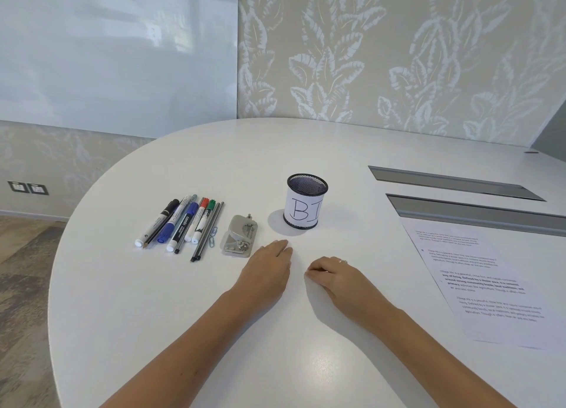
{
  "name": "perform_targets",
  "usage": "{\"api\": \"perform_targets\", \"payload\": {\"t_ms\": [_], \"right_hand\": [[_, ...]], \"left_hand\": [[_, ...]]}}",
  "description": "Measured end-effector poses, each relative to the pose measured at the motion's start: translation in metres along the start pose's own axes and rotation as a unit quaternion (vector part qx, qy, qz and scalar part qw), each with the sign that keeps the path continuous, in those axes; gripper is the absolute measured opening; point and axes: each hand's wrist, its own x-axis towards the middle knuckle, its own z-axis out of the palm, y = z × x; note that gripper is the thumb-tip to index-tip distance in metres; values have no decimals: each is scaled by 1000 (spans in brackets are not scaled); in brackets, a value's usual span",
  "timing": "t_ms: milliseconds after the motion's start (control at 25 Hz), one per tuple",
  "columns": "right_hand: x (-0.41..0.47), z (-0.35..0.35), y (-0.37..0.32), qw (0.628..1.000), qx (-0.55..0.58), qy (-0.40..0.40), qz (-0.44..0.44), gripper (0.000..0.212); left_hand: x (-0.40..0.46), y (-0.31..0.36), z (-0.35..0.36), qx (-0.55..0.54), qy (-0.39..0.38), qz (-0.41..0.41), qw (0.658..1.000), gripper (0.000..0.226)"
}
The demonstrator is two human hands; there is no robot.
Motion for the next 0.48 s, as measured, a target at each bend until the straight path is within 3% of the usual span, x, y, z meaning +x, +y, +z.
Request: {"api": "perform_targets", "payload": {"t_ms": [120,360,480], "right_hand": [[5,3,4,998,-40,20,-35,30],[28,-14,0,994,-11,-86,69,28],[33,-15,-1,991,-8,-87,102,27]], "left_hand": [[2,-3,0,-5,0,0,1000,31],[2,-3,-2,-2,-2,1,1000,38],[2,-3,-3,0,1,3,1000,45]]}}
